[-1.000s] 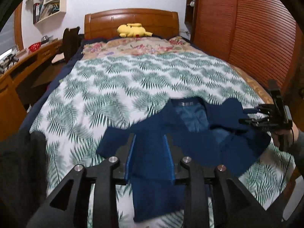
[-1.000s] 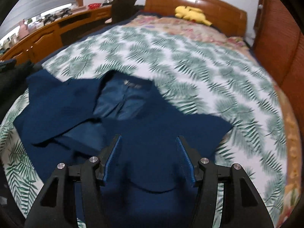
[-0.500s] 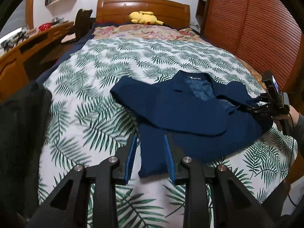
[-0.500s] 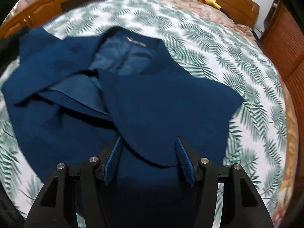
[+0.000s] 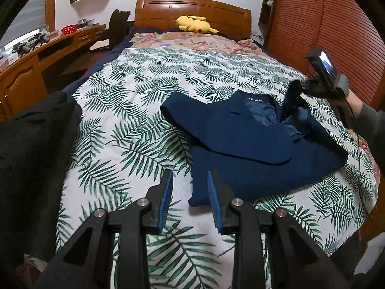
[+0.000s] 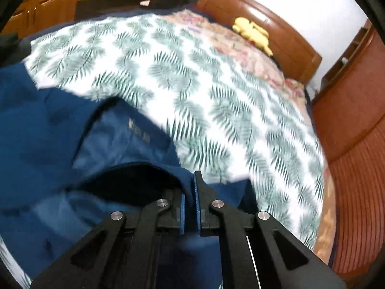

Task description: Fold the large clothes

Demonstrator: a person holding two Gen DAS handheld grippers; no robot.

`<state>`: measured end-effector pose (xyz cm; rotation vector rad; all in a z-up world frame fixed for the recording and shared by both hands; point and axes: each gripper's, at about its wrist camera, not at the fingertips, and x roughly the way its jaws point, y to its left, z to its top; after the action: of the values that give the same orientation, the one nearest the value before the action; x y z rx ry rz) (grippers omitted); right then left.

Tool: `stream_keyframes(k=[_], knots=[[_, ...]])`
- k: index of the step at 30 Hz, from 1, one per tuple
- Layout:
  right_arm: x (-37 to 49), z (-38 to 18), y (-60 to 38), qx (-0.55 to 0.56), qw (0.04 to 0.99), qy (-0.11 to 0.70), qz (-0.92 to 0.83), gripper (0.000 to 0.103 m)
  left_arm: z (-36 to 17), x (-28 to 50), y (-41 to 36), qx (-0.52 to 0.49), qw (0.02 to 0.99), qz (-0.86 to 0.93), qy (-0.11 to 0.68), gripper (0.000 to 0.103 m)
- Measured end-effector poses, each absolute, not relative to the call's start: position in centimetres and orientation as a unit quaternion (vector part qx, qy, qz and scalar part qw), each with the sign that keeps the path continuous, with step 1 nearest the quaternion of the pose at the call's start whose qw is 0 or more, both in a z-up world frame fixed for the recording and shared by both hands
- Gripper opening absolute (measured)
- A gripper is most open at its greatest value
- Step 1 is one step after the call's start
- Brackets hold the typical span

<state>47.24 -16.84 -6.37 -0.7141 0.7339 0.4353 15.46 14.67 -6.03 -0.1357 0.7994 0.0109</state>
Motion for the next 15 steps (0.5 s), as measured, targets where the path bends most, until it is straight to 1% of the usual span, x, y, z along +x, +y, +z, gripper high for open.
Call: stream_keyframes(k=[3, 4, 5, 6, 7, 8, 15], knots=[[48.3, -6.0, -15.2, -0.334, 0.855, 0.344, 0.199, 0.004, -5.8, 14.9, 14.7, -0.062, 0.918, 0.008, 0.392, 0.028], [48.4, -5.8, -14.8, -0.325, 0.857, 0.345, 0.202, 0.01, -5.8, 14.7, 14.7, -0.059, 0.918, 0.009, 0.392, 0.028], [48.5, -5.5, -14.5, -0.317, 0.86, 0.344, 0.205, 0.026, -5.7, 14.5, 14.7, -0.056, 0.918, 0.01, 0.392, 0.028], [48.4, -5.2, -14.4, -0.31, 0.863, 0.34, 0.207, 0.037, -5.6, 14.3, 14.7, -0.056, 0.918, 0.011, 0.391, 0.028], [48.2, -4.8, -14.4, -0.301, 0.868, 0.335, 0.208, 0.056, -5.6, 14.2, 14.8, -0.057, 0.919, 0.012, 0.391, 0.028], [47.9, -4.5, -14.3, -0.292, 0.872, 0.332, 0.21, 0.061, -5.5, 14.1, 14.8, -0.059, 0.919, 0.012, 0.39, 0.028], [43.4, -4.4, -13.8, -0.245, 0.856, 0.359, 0.28, 0.061, -5.4, 13.9, 14.9, -0.064, 0.921, 0.012, 0.385, 0.028]])
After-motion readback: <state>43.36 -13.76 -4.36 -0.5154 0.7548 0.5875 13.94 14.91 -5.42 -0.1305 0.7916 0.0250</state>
